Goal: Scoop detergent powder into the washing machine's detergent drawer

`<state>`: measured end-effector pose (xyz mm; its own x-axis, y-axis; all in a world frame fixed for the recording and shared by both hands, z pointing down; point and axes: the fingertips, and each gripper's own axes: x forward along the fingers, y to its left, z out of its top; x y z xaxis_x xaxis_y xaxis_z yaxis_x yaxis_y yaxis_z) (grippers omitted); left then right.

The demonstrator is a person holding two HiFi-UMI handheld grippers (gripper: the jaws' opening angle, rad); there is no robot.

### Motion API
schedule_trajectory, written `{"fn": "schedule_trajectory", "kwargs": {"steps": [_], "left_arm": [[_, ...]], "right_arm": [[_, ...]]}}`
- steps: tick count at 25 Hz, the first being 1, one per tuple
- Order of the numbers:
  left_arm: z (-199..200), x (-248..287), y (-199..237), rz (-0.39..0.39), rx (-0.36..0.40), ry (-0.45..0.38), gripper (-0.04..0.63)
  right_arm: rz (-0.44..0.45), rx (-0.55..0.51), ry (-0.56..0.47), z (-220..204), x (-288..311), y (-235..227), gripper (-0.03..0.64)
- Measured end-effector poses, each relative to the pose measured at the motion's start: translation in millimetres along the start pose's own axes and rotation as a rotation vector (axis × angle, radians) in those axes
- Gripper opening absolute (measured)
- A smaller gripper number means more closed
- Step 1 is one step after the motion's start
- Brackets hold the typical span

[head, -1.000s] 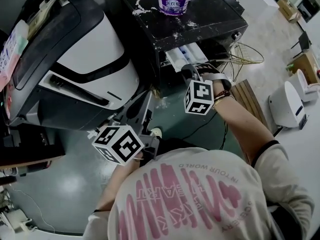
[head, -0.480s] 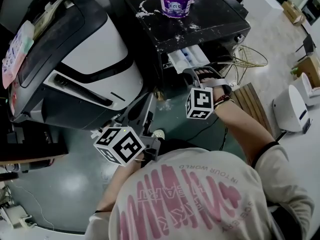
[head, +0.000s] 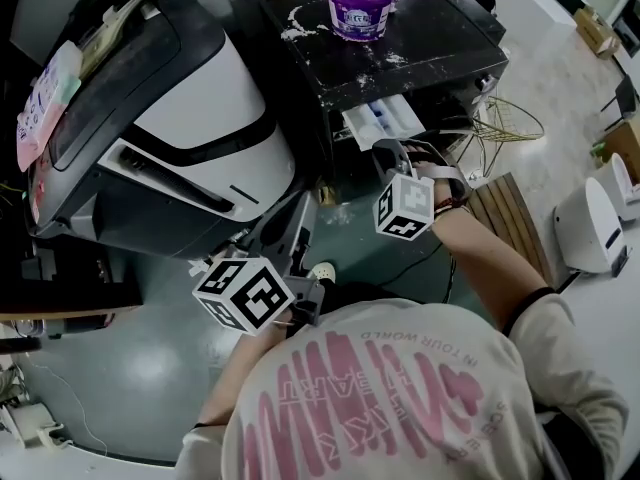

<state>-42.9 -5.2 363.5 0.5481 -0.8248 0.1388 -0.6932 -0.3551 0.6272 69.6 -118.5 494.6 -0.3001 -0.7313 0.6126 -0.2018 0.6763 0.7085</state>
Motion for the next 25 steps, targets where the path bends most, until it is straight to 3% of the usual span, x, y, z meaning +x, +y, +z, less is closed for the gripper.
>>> {"fn": "schedule_trajectory", "kwargs": {"steps": [7, 11, 15, 19, 25], "left_arm": [[-5.4, 0.6, 1.6, 0.011, -0.006, 0.01, 0.003], [-5.6, 0.4, 3.4, 0.017, -0.01, 0.012, 0.003], [-5.7, 2.1, 3.2, 0.018, -0.008, 0.017, 0.002], [-6.2, 4.2, 2.1, 0.016, -0.007, 0.02, 0.002], [-9.3, 7.7, -2.7, 0.005, -0.002, 0.026, 0.003]], "right_arm": [[-0.019, 0.672, -0.099, -18.4, -4.4, -34.7, 0.002], [0.024, 1.245, -0.205, -35.4, -7.0, -48.1, 0.002], [0.075, 1.659, -0.272, -49.8, -9.3, -47.1, 0.002], [0.127, 1.936, -0.346, -54.4, -15.5, -42.0, 0.001], [0.185, 2.12, -0.468, -47.6, -32.7, -38.5, 0.0]]}}
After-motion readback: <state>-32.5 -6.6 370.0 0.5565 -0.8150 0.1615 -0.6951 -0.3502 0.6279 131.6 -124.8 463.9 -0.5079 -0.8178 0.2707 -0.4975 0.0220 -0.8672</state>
